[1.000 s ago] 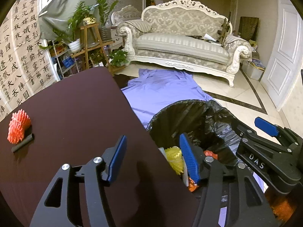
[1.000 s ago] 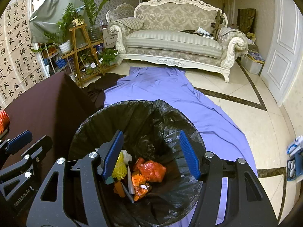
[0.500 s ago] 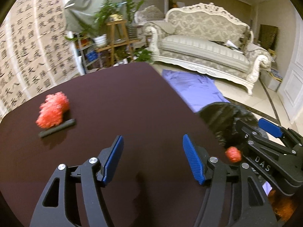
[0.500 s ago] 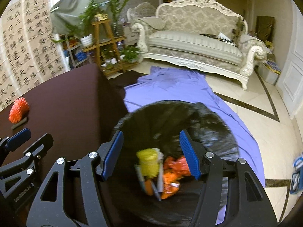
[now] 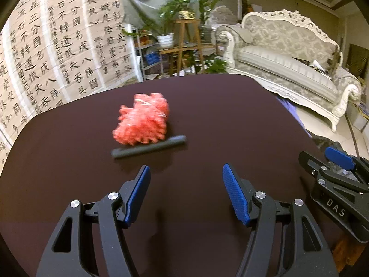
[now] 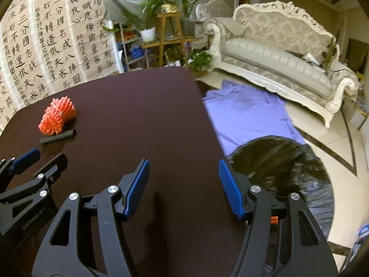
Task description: Collect trash
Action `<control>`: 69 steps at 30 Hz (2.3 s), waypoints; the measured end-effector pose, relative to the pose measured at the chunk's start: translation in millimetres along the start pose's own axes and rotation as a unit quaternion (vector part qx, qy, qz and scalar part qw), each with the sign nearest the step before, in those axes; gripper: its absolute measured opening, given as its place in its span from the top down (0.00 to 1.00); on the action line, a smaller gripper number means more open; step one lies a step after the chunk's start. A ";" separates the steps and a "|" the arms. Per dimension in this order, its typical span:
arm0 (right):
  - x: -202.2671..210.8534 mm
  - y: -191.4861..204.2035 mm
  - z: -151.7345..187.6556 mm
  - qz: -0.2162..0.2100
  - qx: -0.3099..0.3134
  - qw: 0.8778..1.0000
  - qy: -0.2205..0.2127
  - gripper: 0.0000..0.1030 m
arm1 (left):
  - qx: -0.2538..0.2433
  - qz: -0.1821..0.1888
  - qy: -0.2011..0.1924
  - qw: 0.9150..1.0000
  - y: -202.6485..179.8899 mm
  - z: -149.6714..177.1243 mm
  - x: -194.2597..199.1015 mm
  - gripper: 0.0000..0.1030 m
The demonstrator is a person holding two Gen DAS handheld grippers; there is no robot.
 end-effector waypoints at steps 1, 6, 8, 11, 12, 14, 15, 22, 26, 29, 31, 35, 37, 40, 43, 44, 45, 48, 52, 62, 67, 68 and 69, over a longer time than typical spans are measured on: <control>-4.5 3.8 -2.4 0.000 0.003 1.000 0.005 0.41 | 0.003 -0.002 0.000 1.000 4.0 0.1 -1.3 0.38; -23.7 18.4 -8.8 0.005 0.019 0.999 0.031 0.41 | 0.013 -0.011 0.003 1.000 18.9 -4.1 -11.9 0.35; -29.1 23.4 -10.9 0.005 0.022 0.999 0.036 0.41 | 0.016 -0.011 0.005 1.000 22.4 -6.8 -16.7 0.35; -33.5 28.9 -14.1 0.006 0.029 0.999 0.040 0.40 | 0.017 -0.010 0.004 1.000 25.7 -11.8 -22.4 0.35; -35.4 31.6 -15.2 0.006 0.030 0.999 0.041 0.39 | 0.017 -0.010 0.004 1.000 26.4 -13.8 -24.1 0.35; -39.3 34.8 -17.9 0.006 0.033 0.998 0.043 0.35 | 0.017 -0.010 0.001 1.000 27.7 -16.1 -25.5 0.35; -40.8 36.0 -19.5 0.007 0.034 0.998 0.044 0.35 | 0.017 -0.011 -0.001 1.000 29.6 -18.9 -27.3 0.34; -47.9 40.0 -26.4 0.007 0.035 0.998 0.046 0.33 | 0.021 -0.020 -0.009 1.000 40.6 -39.6 -42.6 0.32; -50.3 42.1 -27.9 0.006 0.036 0.998 0.047 0.31 | 0.013 -0.003 0.001 1.000 38.7 -42.5 -51.4 0.32; -50.3 42.2 -27.4 0.007 0.037 0.998 0.046 0.31 | 0.013 0.006 0.005 1.000 38.6 -43.7 -54.6 0.36; -50.8 42.4 -27.4 0.008 0.037 0.998 0.046 0.31 | 0.009 0.008 0.005 1.000 39.1 -44.6 -55.8 0.53; -51.4 42.5 -26.4 0.011 0.039 0.998 0.045 0.31 | 0.007 0.023 0.013 1.000 37.2 -43.4 -58.7 0.88; -51.4 42.8 -26.4 0.013 0.040 0.998 0.044 0.31 | 0.012 0.026 0.013 1.000 39.2 -43.1 -58.5 0.96; -51.1 42.9 -24.9 0.016 0.041 0.998 0.043 0.31 | 0.013 0.025 0.007 1.000 41.5 -40.6 -53.4 0.99; -49.6 42.7 -22.9 0.020 0.042 0.998 0.042 0.31 | 0.016 0.023 0.002 1.000 44.8 -36.2 -47.0 0.99; -48.5 41.7 -22.5 0.022 0.043 0.998 0.041 0.31 | 0.017 0.023 0.001 1.000 46.1 -34.3 -44.6 0.99; -48.1 42.1 -22.0 0.024 0.044 0.998 0.040 0.31 | 0.018 0.022 0.000 1.000 48.5 -33.2 -43.1 0.99; -47.8 44.2 -21.3 0.027 0.047 0.998 0.040 0.31 | 0.023 0.018 -0.004 1.000 57.1 -26.2 -34.6 0.99; -47.9 45.9 -20.6 0.028 0.048 0.998 0.040 0.31 | 0.027 0.017 0.001 0.999 65.5 -20.0 -31.3 0.99; -56.1 44.4 -28.3 0.022 0.038 0.998 0.044 0.30 | 0.031 0.011 -0.015 0.999 64.9 -34.7 -36.6 0.45; -64.7 39.0 -38.5 0.015 0.030 0.998 0.048 0.30 | 0.020 0.006 -0.014 1.000 55.1 -47.4 -49.9 0.33; -65.8 38.4 -39.5 0.014 0.029 0.998 0.048 0.30 | 0.018 0.004 -0.013 1.000 53.6 -50.0 -52.8 0.31; -67.3 38.0 -40.8 0.012 0.027 0.998 0.049 0.30 | 0.017 0.000 -0.012 1.000 52.8 -54.0 -56.7 0.30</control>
Point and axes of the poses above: each gripper's, at about its wrist camera, not at the fingertips, and x roughly against the way its jaws point, y to its left, z to its underside, the point moved 6 cm from there along -x, roughly the way its jaws point, and after that the axes turned 4 degrees about -z, right-handed, at the moved point
